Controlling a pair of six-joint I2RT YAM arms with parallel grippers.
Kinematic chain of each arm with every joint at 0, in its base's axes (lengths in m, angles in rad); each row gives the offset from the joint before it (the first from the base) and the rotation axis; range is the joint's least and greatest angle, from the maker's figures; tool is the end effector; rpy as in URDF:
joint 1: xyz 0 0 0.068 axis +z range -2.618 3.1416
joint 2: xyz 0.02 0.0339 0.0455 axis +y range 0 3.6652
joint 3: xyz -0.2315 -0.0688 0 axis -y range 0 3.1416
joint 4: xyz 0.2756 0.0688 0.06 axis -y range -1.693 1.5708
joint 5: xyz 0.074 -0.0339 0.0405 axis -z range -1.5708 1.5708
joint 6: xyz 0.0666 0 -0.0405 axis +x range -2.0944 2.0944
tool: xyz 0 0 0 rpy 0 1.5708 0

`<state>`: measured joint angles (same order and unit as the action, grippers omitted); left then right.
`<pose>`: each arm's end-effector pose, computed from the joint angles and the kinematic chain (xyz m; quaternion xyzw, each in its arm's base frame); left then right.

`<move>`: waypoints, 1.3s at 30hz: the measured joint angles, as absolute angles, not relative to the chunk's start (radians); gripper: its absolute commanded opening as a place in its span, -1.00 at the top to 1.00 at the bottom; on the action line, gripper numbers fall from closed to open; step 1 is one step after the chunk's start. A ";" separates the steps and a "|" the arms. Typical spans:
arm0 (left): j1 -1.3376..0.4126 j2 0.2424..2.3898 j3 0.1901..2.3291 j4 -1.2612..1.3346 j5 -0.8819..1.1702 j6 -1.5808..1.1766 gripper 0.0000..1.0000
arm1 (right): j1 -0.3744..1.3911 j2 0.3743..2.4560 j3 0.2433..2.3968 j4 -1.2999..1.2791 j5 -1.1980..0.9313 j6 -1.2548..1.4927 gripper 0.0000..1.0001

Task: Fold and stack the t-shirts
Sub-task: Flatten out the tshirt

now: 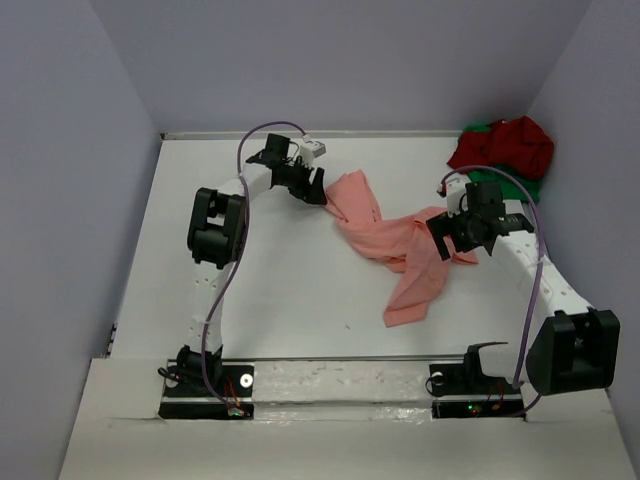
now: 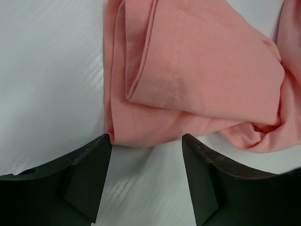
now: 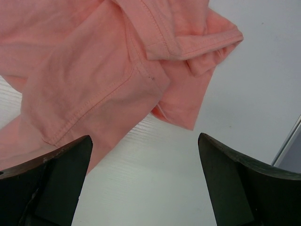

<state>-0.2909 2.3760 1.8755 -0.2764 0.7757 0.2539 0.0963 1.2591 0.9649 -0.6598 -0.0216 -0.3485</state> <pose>0.5079 -0.2008 0.1091 0.3705 0.7829 -0.3554 0.3514 0.3099 0.0314 0.1967 -0.2133 0.9286 -0.0280 0.3024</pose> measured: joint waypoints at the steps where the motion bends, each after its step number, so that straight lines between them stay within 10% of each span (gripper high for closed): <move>1: -0.295 2.376 1.876 -0.272 0.770 0.253 -0.41 | 0.094 1.260 0.965 -0.660 -0.022 -0.348 -0.98; 13: -0.381 2.394 1.890 -0.254 0.691 0.250 1.00 | 0.092 1.272 0.965 -0.660 -0.028 -0.347 -0.98; 27: -0.419 2.234 1.732 -0.278 0.401 0.335 1.00 | 0.092 1.272 0.965 -0.660 -0.065 -0.344 -0.98; 39: -0.413 1.620 1.483 -0.316 -0.004 0.427 1.00 | 0.092 1.272 0.969 -0.665 -0.118 -0.339 -0.97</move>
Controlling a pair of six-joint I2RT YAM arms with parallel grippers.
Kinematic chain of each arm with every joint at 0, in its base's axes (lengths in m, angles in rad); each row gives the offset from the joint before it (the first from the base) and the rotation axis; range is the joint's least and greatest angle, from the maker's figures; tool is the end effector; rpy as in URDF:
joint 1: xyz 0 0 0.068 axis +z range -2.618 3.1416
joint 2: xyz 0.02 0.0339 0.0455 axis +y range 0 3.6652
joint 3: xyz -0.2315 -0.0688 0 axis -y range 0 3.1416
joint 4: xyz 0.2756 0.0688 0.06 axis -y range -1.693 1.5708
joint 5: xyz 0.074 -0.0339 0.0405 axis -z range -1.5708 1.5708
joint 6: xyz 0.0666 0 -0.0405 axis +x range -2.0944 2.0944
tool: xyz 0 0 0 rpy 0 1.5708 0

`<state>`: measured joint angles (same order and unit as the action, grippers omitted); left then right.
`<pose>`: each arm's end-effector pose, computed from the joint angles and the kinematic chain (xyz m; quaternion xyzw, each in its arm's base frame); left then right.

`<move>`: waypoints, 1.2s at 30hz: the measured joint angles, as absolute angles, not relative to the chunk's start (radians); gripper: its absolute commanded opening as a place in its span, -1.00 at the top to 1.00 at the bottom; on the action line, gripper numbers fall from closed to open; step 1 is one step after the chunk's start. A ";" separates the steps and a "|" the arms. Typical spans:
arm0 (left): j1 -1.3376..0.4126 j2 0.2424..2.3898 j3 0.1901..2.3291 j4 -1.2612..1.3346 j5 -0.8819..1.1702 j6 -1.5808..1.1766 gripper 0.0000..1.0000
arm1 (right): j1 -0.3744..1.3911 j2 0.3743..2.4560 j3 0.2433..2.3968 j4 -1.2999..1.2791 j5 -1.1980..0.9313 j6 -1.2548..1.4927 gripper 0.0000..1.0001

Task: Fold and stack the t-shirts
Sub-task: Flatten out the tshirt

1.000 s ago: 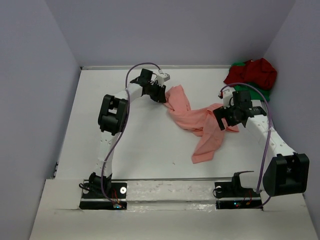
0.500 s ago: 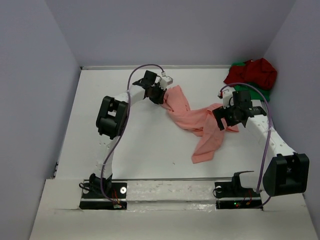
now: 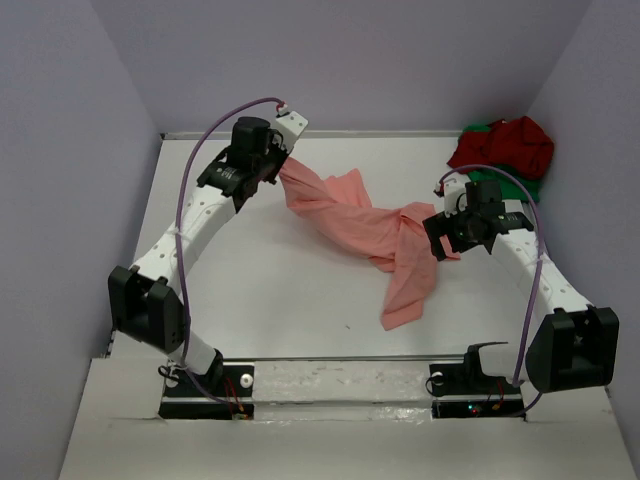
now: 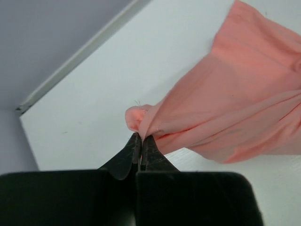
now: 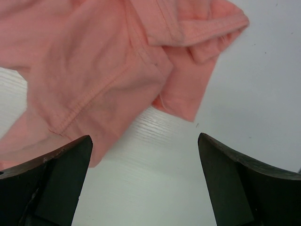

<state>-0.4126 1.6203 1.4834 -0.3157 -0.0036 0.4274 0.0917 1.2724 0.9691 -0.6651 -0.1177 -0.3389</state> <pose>0.4024 -0.1759 0.3051 0.3448 0.7744 0.0055 0.5304 0.3103 0.0364 0.1942 -0.2207 0.9276 0.0192 0.3008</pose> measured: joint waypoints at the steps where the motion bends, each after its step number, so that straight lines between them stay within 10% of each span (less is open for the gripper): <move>1: -0.411 1.570 1.481 -0.317 -0.033 0.430 1.00 | 0.092 1.273 0.972 -0.669 -0.125 -0.337 -0.97; 21: -0.375 1.180 1.039 -0.421 -0.302 0.482 1.00 | 0.091 1.423 1.080 -0.762 -0.336 -0.348 -0.82; 36: -0.266 1.181 0.979 -0.389 -0.246 0.459 1.00 | 0.149 2.064 1.810 -1.005 -0.584 -0.430 -0.27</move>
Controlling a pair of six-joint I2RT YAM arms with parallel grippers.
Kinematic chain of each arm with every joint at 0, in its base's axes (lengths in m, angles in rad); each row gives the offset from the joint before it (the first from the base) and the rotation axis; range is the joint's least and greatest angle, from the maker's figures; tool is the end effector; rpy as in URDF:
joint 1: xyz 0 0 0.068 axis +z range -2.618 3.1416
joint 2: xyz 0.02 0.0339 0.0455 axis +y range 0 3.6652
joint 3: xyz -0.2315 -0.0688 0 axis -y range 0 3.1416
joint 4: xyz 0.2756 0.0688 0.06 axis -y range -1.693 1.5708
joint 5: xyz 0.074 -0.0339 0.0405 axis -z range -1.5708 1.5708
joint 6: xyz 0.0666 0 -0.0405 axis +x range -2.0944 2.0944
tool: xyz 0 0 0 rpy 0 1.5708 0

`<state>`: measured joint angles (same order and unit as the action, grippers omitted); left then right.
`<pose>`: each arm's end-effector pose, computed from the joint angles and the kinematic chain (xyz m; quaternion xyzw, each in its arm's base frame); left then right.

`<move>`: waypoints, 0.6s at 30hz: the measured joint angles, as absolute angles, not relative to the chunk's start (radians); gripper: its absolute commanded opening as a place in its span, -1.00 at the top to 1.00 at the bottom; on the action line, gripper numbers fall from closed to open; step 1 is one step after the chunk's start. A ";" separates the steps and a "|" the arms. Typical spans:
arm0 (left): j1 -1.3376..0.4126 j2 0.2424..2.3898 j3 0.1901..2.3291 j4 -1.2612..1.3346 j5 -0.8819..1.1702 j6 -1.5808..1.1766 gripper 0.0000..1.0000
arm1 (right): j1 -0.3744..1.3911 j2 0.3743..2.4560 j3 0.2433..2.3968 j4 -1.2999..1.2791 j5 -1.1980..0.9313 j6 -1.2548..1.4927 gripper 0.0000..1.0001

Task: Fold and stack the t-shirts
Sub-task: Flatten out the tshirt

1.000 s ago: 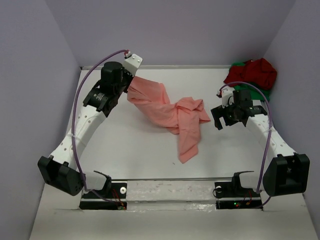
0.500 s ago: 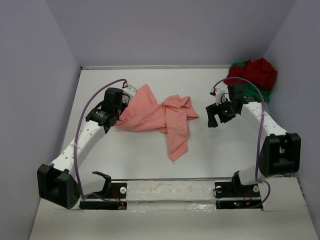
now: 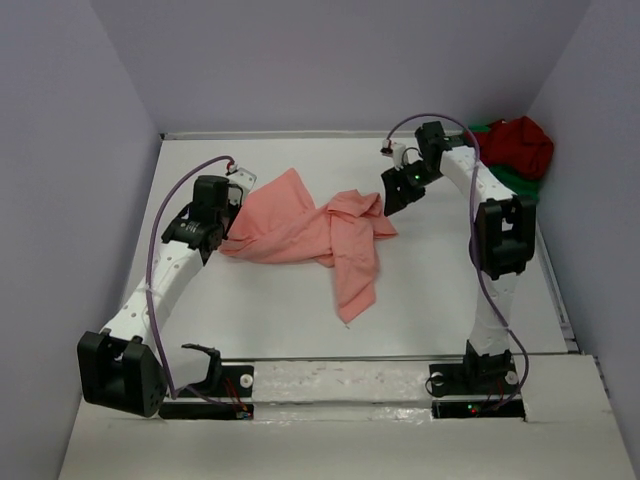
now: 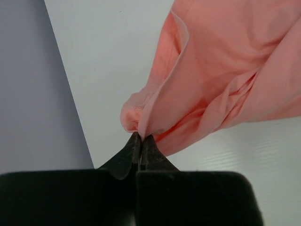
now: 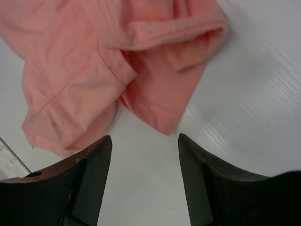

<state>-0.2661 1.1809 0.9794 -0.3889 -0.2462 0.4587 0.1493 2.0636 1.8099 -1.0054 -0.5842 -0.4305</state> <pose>0.3219 -0.0709 0.2541 0.2563 0.8392 0.1528 0.4547 0.4406 0.1034 0.1830 -0.3133 0.8938 0.2608 0.1870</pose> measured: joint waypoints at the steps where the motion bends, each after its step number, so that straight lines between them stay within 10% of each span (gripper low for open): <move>1: -0.254 1.181 0.979 -0.388 -0.241 0.457 1.00 | 0.173 2.100 1.853 -1.022 -0.589 -0.436 -0.26; 18: -0.214 1.188 0.979 -0.394 -0.192 0.451 1.00 | 0.394 2.317 1.983 -1.139 -0.606 -0.457 -0.25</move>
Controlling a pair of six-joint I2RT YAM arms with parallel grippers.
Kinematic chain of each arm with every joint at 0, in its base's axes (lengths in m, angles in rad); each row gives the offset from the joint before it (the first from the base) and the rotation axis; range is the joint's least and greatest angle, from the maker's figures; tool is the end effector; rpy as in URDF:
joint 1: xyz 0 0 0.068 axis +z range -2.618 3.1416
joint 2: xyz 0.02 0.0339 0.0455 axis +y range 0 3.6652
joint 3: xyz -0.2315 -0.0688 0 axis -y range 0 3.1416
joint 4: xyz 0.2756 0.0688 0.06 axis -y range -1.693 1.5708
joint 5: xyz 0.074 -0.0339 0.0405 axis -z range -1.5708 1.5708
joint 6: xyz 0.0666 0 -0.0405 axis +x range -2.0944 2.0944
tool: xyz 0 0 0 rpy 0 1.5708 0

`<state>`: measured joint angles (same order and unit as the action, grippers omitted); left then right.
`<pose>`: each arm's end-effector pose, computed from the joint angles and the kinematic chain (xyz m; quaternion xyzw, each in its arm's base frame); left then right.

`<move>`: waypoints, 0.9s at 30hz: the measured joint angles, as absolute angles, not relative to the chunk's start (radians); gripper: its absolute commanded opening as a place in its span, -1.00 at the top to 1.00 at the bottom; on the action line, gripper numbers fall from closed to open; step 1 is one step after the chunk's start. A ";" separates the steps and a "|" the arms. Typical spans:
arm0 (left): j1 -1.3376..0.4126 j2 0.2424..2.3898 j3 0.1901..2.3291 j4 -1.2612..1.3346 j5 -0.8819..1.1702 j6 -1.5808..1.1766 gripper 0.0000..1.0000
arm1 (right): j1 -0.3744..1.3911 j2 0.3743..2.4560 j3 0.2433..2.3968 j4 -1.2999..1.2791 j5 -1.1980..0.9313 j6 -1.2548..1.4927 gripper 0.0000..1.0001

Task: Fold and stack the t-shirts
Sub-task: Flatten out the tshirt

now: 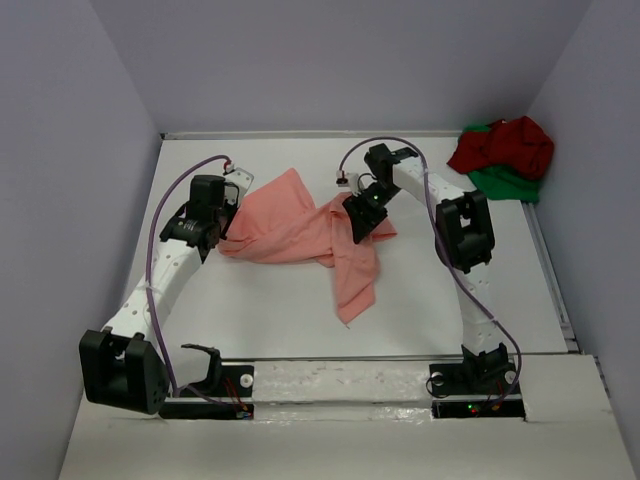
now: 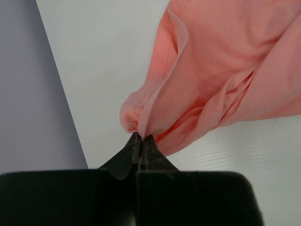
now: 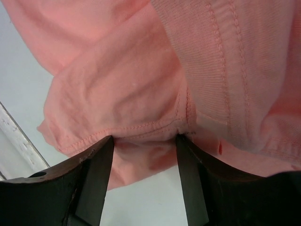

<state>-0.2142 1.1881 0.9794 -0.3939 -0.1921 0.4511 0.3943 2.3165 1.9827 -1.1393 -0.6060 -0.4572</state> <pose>0.3256 -0.0578 0.2509 0.2455 0.8473 0.1390 0.4500 0.4191 0.2155 0.1218 -0.4070 0.8622 0.2964 0.0560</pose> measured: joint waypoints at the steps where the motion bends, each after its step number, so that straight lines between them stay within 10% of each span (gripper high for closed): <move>1: -0.214 1.190 0.979 -0.394 -0.191 0.451 1.00 | 0.396 2.321 1.985 -1.142 -0.604 -0.457 -0.28; 5: -0.214 1.192 0.979 -0.394 -0.183 0.451 1.00 | 0.414 2.349 2.011 -1.149 -0.593 -0.457 -0.08; 9: -0.214 1.192 0.978 -0.394 -0.182 0.451 1.00 | 0.444 2.386 2.041 -1.152 -0.577 -0.453 1.00; 27: -0.213 1.192 1.018 -0.397 -0.205 0.447 1.00 | 0.479 2.088 1.882 -1.134 -0.375 -0.447 1.00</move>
<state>-0.2134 1.1923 1.0183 -0.3965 -0.2050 0.4469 0.4793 2.0876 1.8816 -1.1339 -0.3752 -0.4473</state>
